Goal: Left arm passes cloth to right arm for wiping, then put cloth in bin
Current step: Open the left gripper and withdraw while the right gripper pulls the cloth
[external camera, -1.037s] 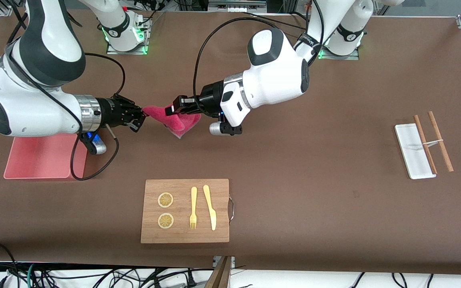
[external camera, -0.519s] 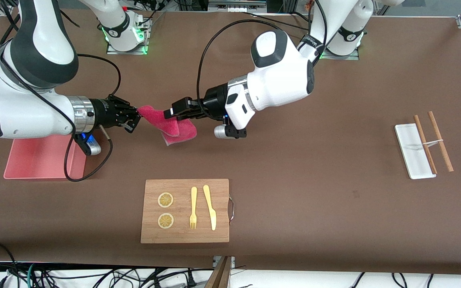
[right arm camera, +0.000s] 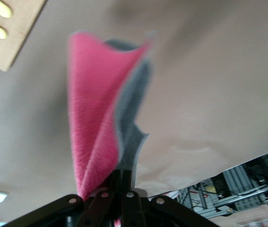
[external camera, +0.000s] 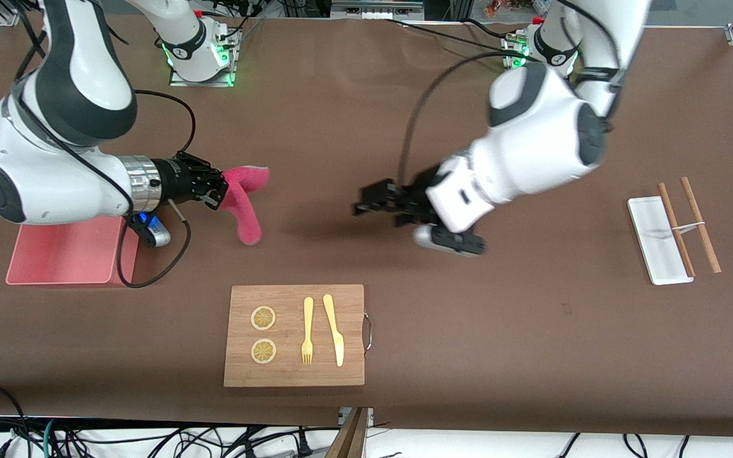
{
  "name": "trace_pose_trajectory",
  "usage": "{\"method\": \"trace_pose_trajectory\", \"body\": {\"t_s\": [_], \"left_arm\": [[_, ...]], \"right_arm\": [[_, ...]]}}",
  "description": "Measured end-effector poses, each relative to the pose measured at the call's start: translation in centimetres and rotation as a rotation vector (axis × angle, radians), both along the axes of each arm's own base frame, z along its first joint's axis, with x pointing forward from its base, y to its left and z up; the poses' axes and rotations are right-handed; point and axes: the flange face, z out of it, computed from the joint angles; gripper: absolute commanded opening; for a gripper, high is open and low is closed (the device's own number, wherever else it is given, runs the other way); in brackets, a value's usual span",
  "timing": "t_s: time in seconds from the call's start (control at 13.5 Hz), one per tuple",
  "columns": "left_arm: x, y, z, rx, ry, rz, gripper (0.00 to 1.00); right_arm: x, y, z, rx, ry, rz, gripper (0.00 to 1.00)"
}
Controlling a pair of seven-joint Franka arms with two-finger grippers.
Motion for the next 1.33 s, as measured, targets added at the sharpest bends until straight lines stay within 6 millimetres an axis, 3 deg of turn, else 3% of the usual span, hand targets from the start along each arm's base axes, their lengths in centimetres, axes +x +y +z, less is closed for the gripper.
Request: {"method": "trace_pose_trajectory", "body": {"t_s": [0.22,0.3,0.37,0.44,0.67,0.74,0.89,1.04,1.19,1.33], "left_arm": [[2.6,15.1,-0.4,0.029,0.036,-0.084,1.0],[2.5,18.8,0.0,0.029,0.064,-0.084,1.0],[1.8,21.2,0.8,0.039,0.095,-0.094,1.0],[0.8,22.3,1.8,0.088,0.119,-0.111,1.0],[-3.9,22.5,5.6,0.325,0.152,-0.14,1.0],[-5.7,22.9,6.0,0.393,0.161,-0.136,1.0],[-8.7,24.1,5.5,0.506,0.175,-0.123,1.0],[-10.9,25.3,3.8,0.579,0.171,-0.102,1.0],[-11.7,26.3,2.4,0.595,0.167,-0.077,1.0],[-11.2,27.3,1.9,0.592,0.156,-0.054,1.0]], "right_arm": [[-0.1,3.0,-3.9,-0.044,0.011,0.049,0.0],[-0.1,4.3,-5.0,-0.047,0.002,0.058,0.0],[-0.2,5.6,-5.9,-0.047,-0.012,0.066,0.0],[-0.3,7.0,-6.6,-0.047,-0.026,0.074,0.0],[-1.2,11.3,-9.1,-0.031,-0.04,0.102,0.0],[-1.6,12.9,-9.8,-0.024,-0.042,0.1,0.0],[-2.5,15.6,-11.1,-0.03,-0.054,0.089,0.0],[-3.3,17.6,-12.8,-0.043,-0.053,0.099,0.0],[-2.9,16.9,-14.6,-0.063,-0.047,0.109,0.0],[-1.2,13.8,-16.1,-0.077,-0.056,0.126,0.0]]}}
